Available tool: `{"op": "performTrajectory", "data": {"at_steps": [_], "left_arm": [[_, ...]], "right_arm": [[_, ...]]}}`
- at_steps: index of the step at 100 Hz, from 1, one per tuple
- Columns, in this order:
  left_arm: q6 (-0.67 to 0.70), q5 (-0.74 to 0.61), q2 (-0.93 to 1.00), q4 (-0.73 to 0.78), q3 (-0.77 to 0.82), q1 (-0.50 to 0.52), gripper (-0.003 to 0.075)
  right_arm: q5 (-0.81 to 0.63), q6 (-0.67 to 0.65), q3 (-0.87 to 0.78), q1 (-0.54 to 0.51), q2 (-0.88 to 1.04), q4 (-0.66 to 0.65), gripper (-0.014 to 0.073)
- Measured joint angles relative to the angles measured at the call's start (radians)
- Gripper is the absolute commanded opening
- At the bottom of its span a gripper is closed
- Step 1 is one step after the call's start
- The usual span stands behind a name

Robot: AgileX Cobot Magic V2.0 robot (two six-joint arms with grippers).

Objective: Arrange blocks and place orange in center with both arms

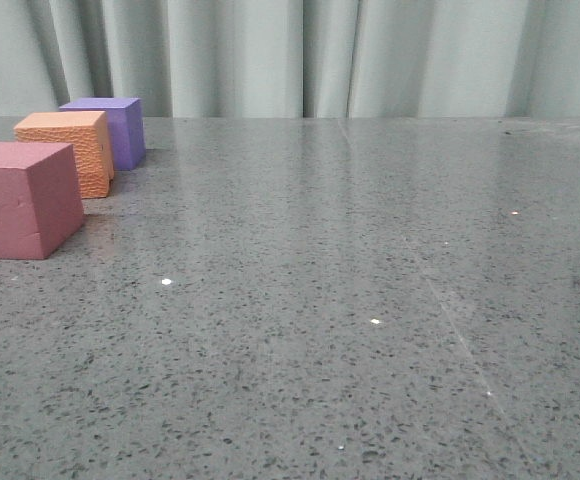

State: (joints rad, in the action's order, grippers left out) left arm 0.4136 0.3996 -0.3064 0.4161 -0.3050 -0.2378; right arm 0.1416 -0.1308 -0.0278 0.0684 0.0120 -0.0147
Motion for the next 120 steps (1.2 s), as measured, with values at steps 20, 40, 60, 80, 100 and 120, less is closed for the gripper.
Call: {"op": "performTrajectory", "data": {"at_steps": [20, 40, 60, 80, 100, 120], "left_arm": [[-0.120, -0.269, 0.058, -0.106, 0.141, 0.111, -0.0019], [-0.130, -0.335, 0.207, -0.122, 0.259, 0.117, -0.0019], [-0.131, -0.363, 0.311, -0.144, 0.300, 0.117, -0.0019], [-0.131, -0.405, 0.311, -0.144, 0.300, 0.117, -0.0019], [-0.132, -0.409, 0.311, -0.144, 0.300, 0.117, -0.0019], [-0.132, -0.409, 0.311, -0.144, 0.300, 0.117, -0.0019]], "right_arm": [[0.000, 0.000, 0.000, 0.000, 0.000, 0.000, -0.0068], [0.000, 0.000, 0.000, 0.000, 0.000, 0.000, -0.0068], [0.000, 0.000, 0.000, 0.000, 0.000, 0.000, -0.0068], [0.000, 0.000, 0.000, 0.000, 0.000, 0.000, -0.0068], [0.000, 0.000, 0.000, 0.000, 0.000, 0.000, -0.0068], [0.000, 0.000, 0.000, 0.000, 0.000, 0.000, -0.0068]]}}
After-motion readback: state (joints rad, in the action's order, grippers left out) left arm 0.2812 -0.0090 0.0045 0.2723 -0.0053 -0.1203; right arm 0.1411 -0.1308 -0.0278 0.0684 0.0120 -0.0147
